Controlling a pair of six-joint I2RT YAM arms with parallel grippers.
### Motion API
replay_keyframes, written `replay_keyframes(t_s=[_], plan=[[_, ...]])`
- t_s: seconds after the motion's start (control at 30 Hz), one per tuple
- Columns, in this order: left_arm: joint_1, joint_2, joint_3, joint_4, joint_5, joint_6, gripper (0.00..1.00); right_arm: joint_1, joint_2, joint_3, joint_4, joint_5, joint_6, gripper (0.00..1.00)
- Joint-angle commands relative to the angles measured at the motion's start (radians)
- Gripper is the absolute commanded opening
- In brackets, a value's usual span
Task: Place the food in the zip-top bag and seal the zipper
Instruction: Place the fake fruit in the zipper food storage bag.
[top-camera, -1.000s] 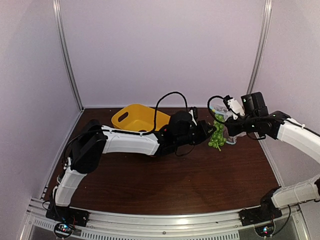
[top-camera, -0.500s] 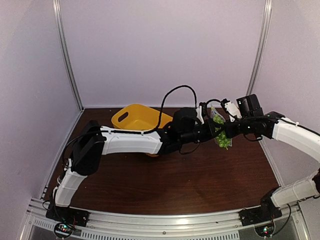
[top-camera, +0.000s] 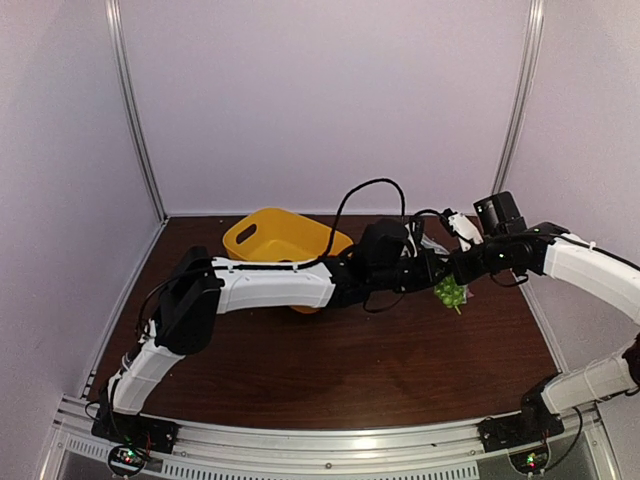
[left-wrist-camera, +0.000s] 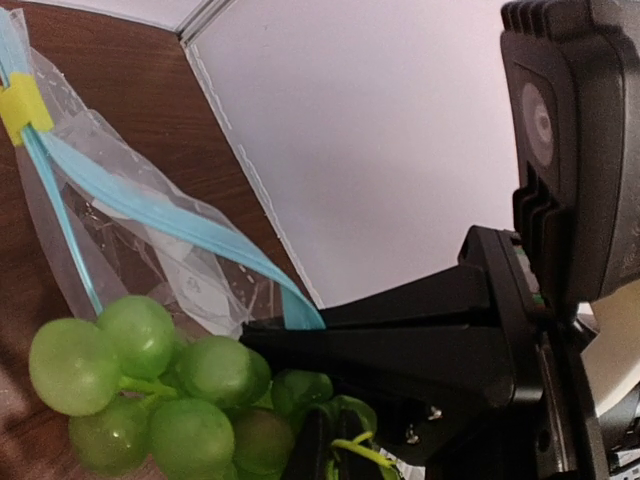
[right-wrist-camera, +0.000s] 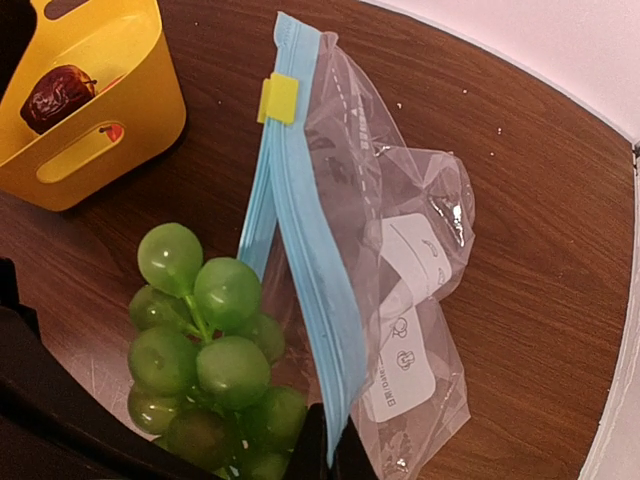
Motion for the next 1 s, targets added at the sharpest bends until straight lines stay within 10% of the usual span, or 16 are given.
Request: replay_keyframes(t_s=[0.0, 0.97], plan=[[0.014, 0.046, 0.033, 0.0, -0.056, 0.04, 0.0, 0.04, -0.023, 0.036, -0.024, -0.286, -0.012, 0.0], [0.022, -0.098, -0.282, 0.458, 0.032, 0.064, 0.0, 0.019, -0.001, 0.034, -0.058, -0.29, -0.045, 0.0]])
